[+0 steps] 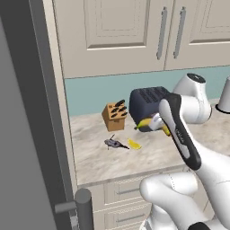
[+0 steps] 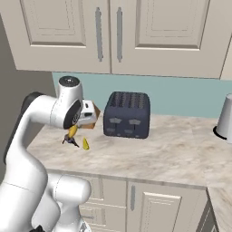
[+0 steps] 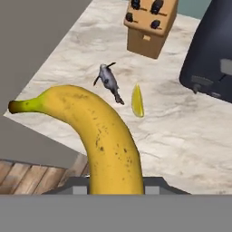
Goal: Open the fridge, remove the banana, lemon wedge, and fish, and place them on any counter.
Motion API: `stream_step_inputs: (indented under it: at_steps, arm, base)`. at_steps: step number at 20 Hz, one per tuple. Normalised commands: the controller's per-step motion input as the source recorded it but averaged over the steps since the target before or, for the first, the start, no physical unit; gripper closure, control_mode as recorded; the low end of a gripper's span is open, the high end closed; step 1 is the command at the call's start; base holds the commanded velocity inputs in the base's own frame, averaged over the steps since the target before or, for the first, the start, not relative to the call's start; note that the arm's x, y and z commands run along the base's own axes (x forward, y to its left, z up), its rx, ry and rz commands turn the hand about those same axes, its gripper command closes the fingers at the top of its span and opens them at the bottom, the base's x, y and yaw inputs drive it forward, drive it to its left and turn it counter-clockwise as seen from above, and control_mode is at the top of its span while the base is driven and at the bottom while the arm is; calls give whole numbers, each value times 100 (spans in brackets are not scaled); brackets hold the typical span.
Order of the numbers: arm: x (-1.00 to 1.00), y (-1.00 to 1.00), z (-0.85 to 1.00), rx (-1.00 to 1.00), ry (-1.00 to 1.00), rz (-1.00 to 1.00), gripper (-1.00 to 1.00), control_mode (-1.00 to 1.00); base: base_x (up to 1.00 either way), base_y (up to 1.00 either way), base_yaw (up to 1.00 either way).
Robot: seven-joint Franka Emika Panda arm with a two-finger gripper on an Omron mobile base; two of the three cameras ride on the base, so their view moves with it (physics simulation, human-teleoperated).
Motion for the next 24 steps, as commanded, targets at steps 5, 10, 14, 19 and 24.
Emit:
stream_step_inputs:
  at_steps: [5,10,14,19,24]
  arm:
    - [31,-5,-53,-14,0,0,100,-100]
    - [23,-23,-65,-12,0,-1,100,-100]
    - [31,-37,-52,-6,0,0,100,-100]
    - [28,-35,-37,-1,0,0,100,-100]
    - [33,-23,-33,0,0,0,100,-100]
  base:
    - [0,0,0]
    - [0,0,0]
    - [0,0,0]
    - [0,0,0]
    - [0,0,0]
